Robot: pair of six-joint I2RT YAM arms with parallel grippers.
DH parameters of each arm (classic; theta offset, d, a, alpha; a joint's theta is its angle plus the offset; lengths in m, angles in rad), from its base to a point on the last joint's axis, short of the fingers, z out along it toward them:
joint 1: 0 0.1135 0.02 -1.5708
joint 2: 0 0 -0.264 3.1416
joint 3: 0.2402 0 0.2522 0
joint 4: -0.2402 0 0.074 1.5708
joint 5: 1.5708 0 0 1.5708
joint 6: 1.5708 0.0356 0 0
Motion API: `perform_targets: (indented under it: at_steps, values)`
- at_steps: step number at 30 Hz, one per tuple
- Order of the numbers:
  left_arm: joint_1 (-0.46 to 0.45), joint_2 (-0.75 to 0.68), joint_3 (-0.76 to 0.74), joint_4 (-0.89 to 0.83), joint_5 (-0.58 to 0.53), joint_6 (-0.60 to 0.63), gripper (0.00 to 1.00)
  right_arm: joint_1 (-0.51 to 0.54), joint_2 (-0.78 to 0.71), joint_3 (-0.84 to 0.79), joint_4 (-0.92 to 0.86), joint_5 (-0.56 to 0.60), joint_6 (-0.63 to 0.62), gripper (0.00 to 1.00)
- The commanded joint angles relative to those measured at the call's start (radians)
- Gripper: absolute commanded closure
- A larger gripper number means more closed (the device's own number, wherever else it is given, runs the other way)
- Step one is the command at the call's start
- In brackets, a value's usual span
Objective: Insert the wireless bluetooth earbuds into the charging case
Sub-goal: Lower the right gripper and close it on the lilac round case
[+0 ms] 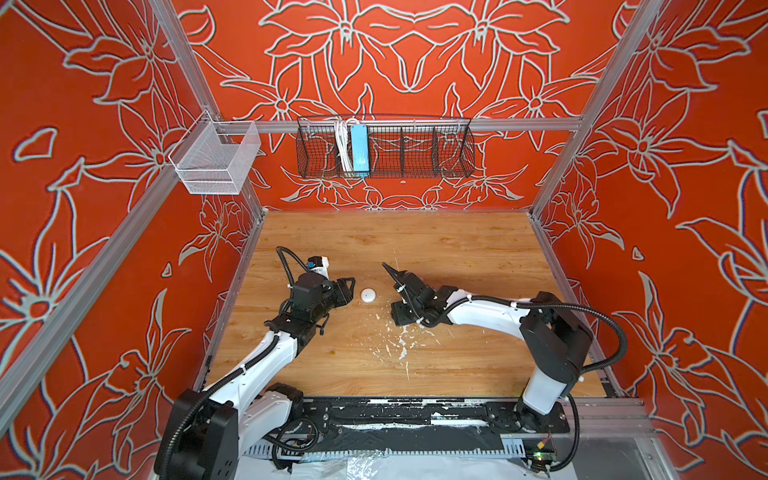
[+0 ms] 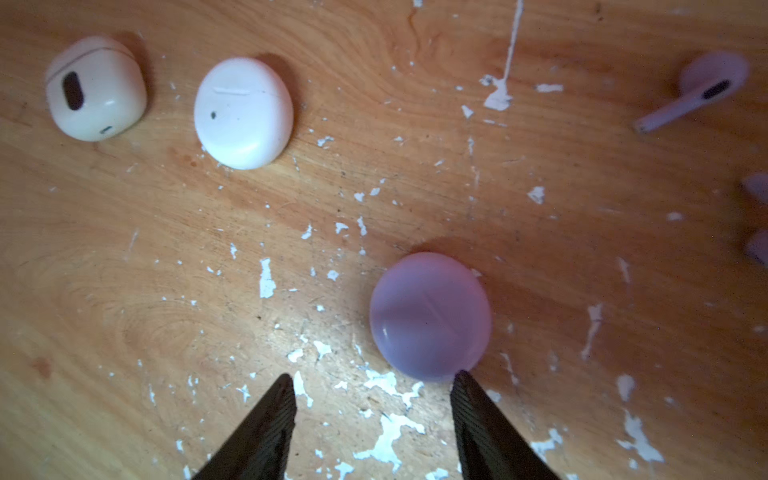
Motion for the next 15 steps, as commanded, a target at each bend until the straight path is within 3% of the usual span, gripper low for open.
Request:
perform_targets:
  at_steps: [1, 4, 8, 15]
  values:
    - [0.001, -0.005, -0.003, 0.013, -0.01, 0.002, 0.43, 0.002, -0.044, 0.029, -0.064, 0.116, -0.11, 0.32]
    - [0.001, -0.01, -0.008, 0.023, -0.011, -0.004, 0.4, -0.003, -0.032, 0.033, -0.037, 0.131, -0.243, 0.27]
    - [0.001, -0.013, -0.015, 0.036, -0.002, -0.009, 0.37, -0.015, 0.028, 0.066, -0.031, 0.06, -0.393, 0.24]
    - [0.001, -0.031, -0.035, 0.077, 0.028, 0.012, 0.36, -0.033, 0.112, 0.128, -0.095, 0.034, -0.479, 0.21]
